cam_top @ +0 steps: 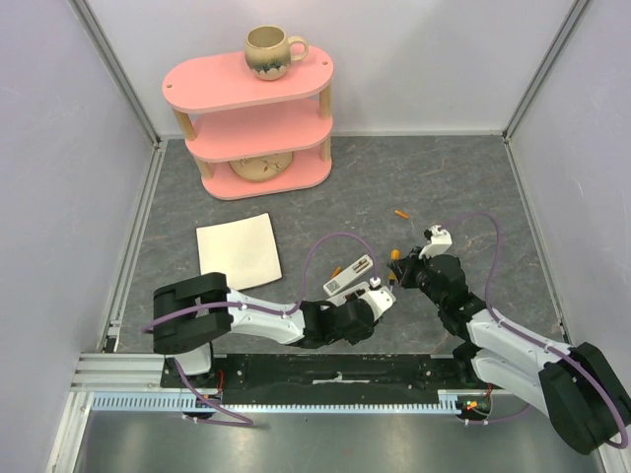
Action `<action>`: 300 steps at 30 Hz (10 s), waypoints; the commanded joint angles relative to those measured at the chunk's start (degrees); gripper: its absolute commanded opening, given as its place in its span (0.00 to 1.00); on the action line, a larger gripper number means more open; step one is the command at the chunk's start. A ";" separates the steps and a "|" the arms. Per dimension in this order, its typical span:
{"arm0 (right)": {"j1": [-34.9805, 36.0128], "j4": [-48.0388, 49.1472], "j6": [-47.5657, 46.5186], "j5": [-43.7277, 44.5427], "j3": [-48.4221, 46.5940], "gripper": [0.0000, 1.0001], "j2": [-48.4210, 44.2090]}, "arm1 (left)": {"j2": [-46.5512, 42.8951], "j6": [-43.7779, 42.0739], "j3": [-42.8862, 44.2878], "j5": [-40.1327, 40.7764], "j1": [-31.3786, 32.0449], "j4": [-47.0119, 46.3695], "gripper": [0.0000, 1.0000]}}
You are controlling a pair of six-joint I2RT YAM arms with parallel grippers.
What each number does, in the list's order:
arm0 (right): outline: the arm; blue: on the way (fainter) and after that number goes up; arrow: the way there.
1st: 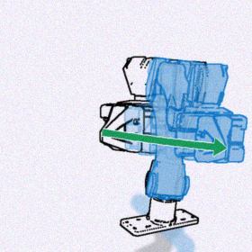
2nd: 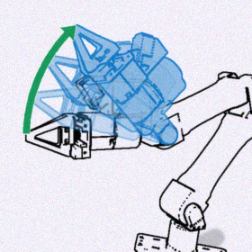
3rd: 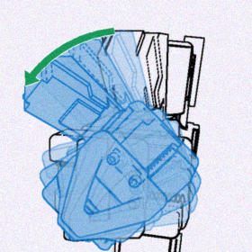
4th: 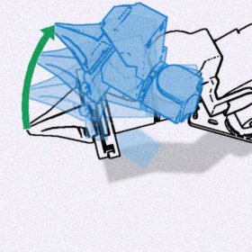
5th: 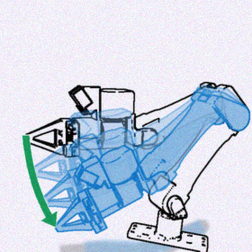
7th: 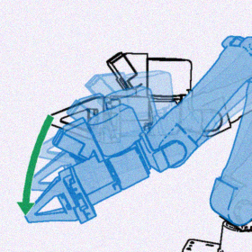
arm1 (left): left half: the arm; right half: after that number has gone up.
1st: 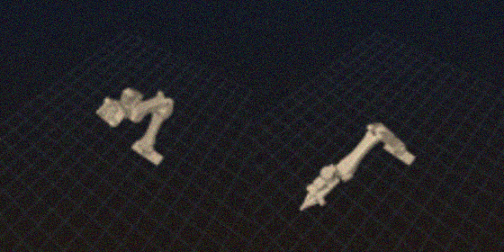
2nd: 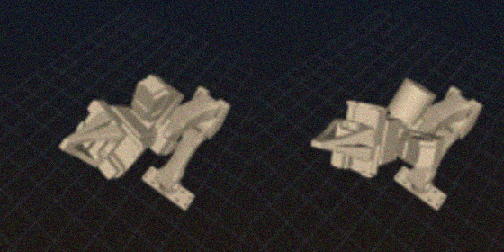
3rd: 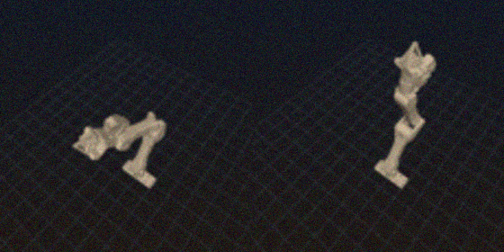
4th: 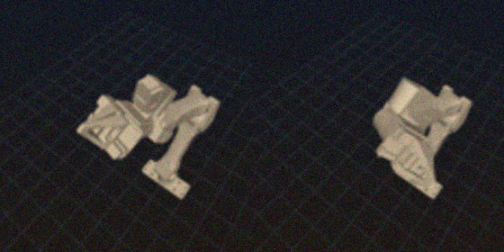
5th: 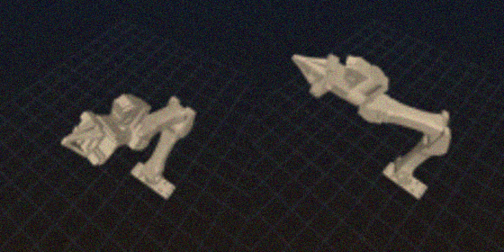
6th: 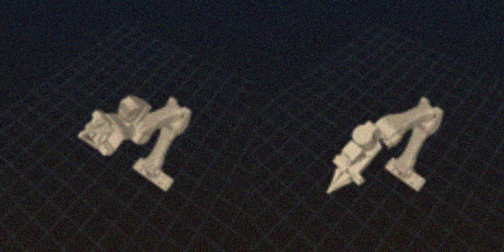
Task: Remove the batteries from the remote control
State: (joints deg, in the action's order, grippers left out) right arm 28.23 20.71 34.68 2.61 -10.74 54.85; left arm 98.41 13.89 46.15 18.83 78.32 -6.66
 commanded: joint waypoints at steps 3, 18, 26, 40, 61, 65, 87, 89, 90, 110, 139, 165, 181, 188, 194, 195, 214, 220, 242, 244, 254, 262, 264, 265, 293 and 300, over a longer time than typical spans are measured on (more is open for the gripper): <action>0.86 10.56 8.47 -11.38 5.20 0.00 0.08 | 2.93 -1.41 -3.08 -1.87 -0.81 5.44 0.02; 0.78 19.91 15.78 -17.82 6.44 0.00 -6.06 | 3.28 -1.15 -3.70 -2.22 -1.33 4.46 0.02; 0.86 7.87 9.98 -8.18 3.98 0.00 -9.41 | 3.19 -0.97 -3.70 -2.04 -1.42 4.46 0.02; 0.78 1.26 6.72 -1.11 1.87 0.00 -8.01 | 4.60 0.00 -2.12 -2.04 -1.60 4.98 0.02; 1.83 5.04 6.72 7.75 -0.33 0.00 1.92 | 4.95 1.23 -1.24 -2.31 -1.77 6.13 0.02; 1.83 6.79 8.21 7.85 -1.56 0.00 4.12 | 4.77 1.58 -1.15 -2.31 -1.77 6.30 0.02; 1.65 -8.49 6.46 12.15 -2.97 0.00 -13.89 | 10.31 20.38 12.47 -4.14 -1.42 22.56 0.50; 1.74 -9.02 6.28 12.07 -3.23 0.00 -13.63 | 9.87 21.96 13.00 -6.16 -1.25 22.56 0.57; 1.74 -9.11 6.19 11.89 -3.32 0.00 -13.46 | 9.78 22.23 13.17 -6.96 -1.24 22.56 0.59; 1.74 -9.82 4.35 8.91 -3.67 0.00 -15.56 | 3.73 22.23 6.95 -20.85 -3.17 5.09 0.63; 4.73 12.69 10.15 4.86 3.71 0.00 1.57 | 5.38 21.62 0.34 -31.75 -17.68 -6.35 0.02; 11.32 18.13 13.12 12.77 7.05 0.00 5.71 | 8.81 22.85 0.17 -33.86 -19.44 -8.73 0.02; 11.32 19.90 18.59 9.87 6.88 0.00 4.74 | 9.96 22.67 0.08 -34.39 -20.40 -9.34 0.02; 11.23 15.33 15.60 9.78 3.02 0.00 2.54 | 6.10 20.74 -0.36 -33.60 -20.40 -6.53 0.02; 11.76 14.18 13.14 8.99 -0.24 0.00 5.17 | 3.63 19.16 0.43 -32.46 -20.40 -1.17 0.03; 11.94 14.53 13.05 8.55 -0.50 0.00 6.57 | 3.28 18.98 0.61 -31.93 -20.40 -0.47 0.04; 12.55 10.76 10.50 7.76 -3.84 0.00 3.60 | -18.42 16.61 -9.67 -32.45 -20.49 -8.89 0.58; 12.55 7.77 8.57 7.23 -5.34 0.00 1.14 | -32.11 16.70 -17.23 -34.56 -23.12 -15.66 0.75; 14.75 13.31 11.11 -7.80 -31.59 0.01 38.47 | -54.73 4.74 -17.06 -20.59 -27.00 2.87 0.91; 14.84 11.56 11.38 -7.97 -34.24 0.03 42.94 | -54.55 5.09 -17.23 -20.76 -27.00 3.31 0.91; 14.75 3.82 9.27 -9.12 -45.94 0.24 56.41 | -56.22 5.80 -18.11 -19.62 -27.00 5.60 0.91; 14.66 4.33 6.46 -8.59 -44.73 0.58 54.05 | -57.28 6.68 -19.61 -16.81 -27.00 6.30 0.90; 14.75 6.17 5.93 -8.15 -43.40 0.69 51.16 | -57.02 6.85 -19.69 -16.19 -27.08 6.30 0.90; 14.75 6.27 5.06 -7.28 -42.44 0.71 50.10 | -57.01 6.94 -19.87 -15.76 -27.00 6.30 0.90; 14.66 -28.00 -14.99 34.47 -16.25 0.98 -33.13 | -54.82 7.47 -19.87 9.38 -27.00 5.78 0.89; 14.66 -28.27 -14.64 37.29 -17.38 0.98 -32.28 | -55.70 3.43 -19.69 10.61 -27.08 3.32 0.89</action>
State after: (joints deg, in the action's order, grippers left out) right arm 42.87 -5.65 20.99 36.47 -27.35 19.16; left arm 43.79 20.69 26.24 25.98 51.44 0.32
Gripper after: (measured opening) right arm 0.979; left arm 0.895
